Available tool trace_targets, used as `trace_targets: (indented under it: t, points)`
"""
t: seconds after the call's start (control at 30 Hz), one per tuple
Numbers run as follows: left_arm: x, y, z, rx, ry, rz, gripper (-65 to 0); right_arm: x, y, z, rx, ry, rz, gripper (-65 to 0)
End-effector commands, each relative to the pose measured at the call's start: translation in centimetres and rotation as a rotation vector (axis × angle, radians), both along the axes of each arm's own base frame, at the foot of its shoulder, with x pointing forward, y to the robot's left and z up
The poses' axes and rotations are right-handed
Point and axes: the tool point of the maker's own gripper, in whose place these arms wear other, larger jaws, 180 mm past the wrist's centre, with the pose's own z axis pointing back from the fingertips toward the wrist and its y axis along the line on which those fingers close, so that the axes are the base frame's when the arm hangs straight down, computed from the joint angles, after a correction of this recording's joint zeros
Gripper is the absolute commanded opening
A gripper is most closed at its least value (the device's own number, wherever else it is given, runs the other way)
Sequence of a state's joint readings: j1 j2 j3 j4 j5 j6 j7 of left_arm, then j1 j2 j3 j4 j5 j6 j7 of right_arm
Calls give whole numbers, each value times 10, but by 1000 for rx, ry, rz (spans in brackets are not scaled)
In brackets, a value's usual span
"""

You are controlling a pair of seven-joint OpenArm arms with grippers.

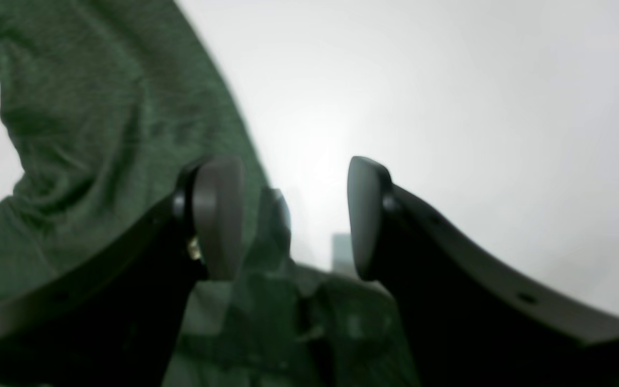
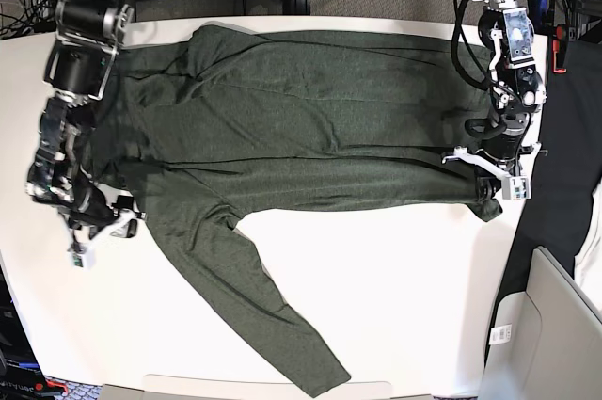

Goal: Fold the T-shirt properly
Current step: 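Regrasp the folded side with the right gripper and push it further inward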

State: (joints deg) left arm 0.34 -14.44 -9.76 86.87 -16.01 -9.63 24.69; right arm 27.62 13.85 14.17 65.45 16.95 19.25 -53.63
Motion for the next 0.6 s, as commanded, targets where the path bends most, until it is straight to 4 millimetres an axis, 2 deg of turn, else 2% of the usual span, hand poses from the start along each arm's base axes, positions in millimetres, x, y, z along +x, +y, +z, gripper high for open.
trace_targets:
  t: [0.0,0.13,0.43,0.5,0.57]
  points:
    - [9,4,20,17,-63,-1,-649,15,-4,17,-11,-55,-7,-334]
    - [9,4,20,17,-63,-1,-649,19,8,-2,-26,-19,-1,-334]
    - [9,6,20,17,-64,3,-649,10,12,-37,-8,42,-7,-343]
    - [9,6,20,17,-64,3,-649,8,18,-40,3,49,-2,-392]
    - [9,5,20,17,-64,2,-649,7,23,-43,9,54,3,-467]
